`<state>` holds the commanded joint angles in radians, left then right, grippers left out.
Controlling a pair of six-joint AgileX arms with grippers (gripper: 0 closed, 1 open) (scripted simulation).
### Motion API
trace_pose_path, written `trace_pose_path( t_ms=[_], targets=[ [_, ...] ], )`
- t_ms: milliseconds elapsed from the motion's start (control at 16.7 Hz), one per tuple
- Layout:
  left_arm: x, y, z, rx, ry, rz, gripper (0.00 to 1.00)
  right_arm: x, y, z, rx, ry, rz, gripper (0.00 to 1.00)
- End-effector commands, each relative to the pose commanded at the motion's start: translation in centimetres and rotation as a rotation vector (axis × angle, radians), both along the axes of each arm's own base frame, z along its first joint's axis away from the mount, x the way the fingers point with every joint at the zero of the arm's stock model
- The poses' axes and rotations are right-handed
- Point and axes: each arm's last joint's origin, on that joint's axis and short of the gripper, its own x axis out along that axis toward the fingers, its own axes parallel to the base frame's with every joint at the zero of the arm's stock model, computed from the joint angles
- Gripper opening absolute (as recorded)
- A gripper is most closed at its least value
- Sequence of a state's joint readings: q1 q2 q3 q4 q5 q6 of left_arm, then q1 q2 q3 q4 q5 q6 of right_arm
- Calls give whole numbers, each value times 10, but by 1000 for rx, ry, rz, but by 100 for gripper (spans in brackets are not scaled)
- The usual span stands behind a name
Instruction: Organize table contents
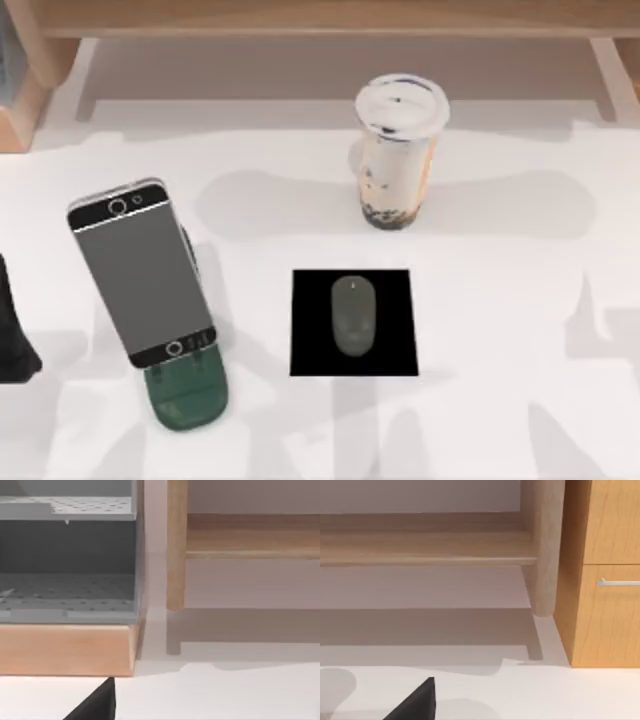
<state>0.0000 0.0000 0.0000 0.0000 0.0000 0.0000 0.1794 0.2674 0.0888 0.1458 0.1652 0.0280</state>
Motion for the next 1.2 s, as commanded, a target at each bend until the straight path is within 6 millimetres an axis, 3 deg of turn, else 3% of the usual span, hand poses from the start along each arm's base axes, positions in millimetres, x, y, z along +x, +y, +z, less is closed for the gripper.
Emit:
trace_pose_path(
  t_ms=[300, 720, 1200],
  targets=[
    [0, 0, 0, 0, 0, 0, 100, 36, 42, 4, -52, 143, 36, 100],
    [0, 0, 0, 0, 0, 0, 100, 85, 120, -44, -217, 317, 57, 100],
    [0, 0, 0, 0, 0, 0, 100, 113, 186, -77, -227, 222, 38, 100]
  ],
)
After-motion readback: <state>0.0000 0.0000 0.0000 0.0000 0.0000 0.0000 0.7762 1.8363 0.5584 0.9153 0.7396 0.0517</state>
